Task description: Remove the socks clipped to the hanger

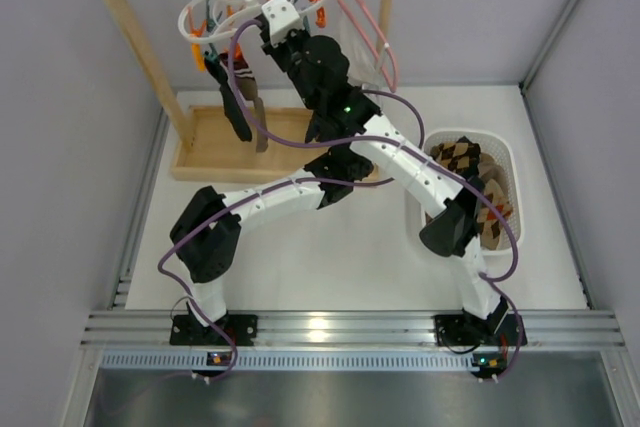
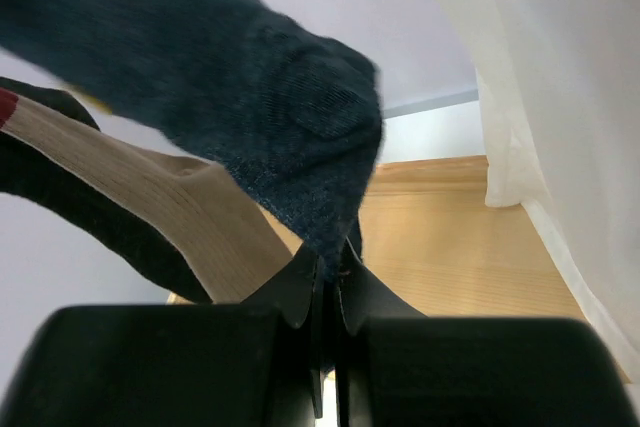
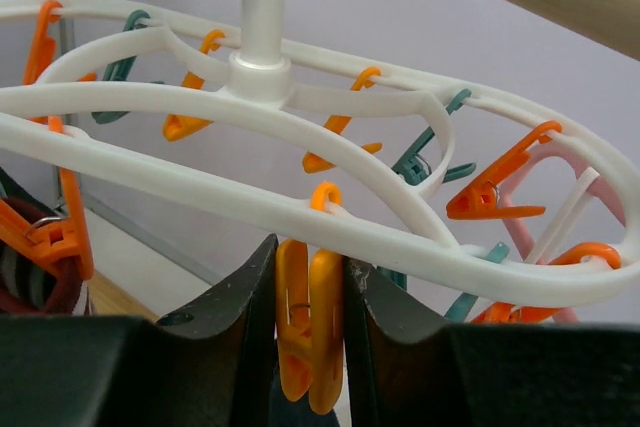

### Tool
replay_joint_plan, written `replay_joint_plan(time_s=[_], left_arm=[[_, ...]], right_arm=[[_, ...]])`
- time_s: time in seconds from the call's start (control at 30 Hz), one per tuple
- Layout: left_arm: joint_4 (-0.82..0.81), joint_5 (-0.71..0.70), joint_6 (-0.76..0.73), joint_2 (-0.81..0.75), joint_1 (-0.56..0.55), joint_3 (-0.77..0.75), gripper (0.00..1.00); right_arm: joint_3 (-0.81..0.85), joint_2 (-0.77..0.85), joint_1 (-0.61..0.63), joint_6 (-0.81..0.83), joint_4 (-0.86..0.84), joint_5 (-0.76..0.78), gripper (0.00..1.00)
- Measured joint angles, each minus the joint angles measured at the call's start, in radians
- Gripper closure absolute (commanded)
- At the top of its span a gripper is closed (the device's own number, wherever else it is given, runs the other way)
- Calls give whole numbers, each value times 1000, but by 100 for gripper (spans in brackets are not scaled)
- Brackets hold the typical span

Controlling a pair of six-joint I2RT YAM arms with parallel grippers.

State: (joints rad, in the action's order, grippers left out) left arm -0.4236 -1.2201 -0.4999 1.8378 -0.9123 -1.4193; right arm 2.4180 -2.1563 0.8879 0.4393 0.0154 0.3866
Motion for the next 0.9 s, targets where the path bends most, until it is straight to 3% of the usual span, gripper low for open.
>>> replay_joint_plan(time_s=[0.13,0.23,0.27,0.37,0.6,0.9], left_arm=[[0,1,4,0,2,3,100],[0,4,17,-9,5,29,100],[1,3,24,-14,5,41,100],[5,11,65,-55,7,122,100],[66,41,188,-275,-36,373,100],[320,227,539,-457,-56,449,100]], right_arm=[[0,-1,13,14,-9,12,92],[-1,-2,21,14,-10,13,70],[-2,-2,24,13,-10,13,53],[-25,1,32,8,-25,8,41],[-316,130,60,-81,-8,-58,25],[-497,463,109,-271,117,-220,8]])
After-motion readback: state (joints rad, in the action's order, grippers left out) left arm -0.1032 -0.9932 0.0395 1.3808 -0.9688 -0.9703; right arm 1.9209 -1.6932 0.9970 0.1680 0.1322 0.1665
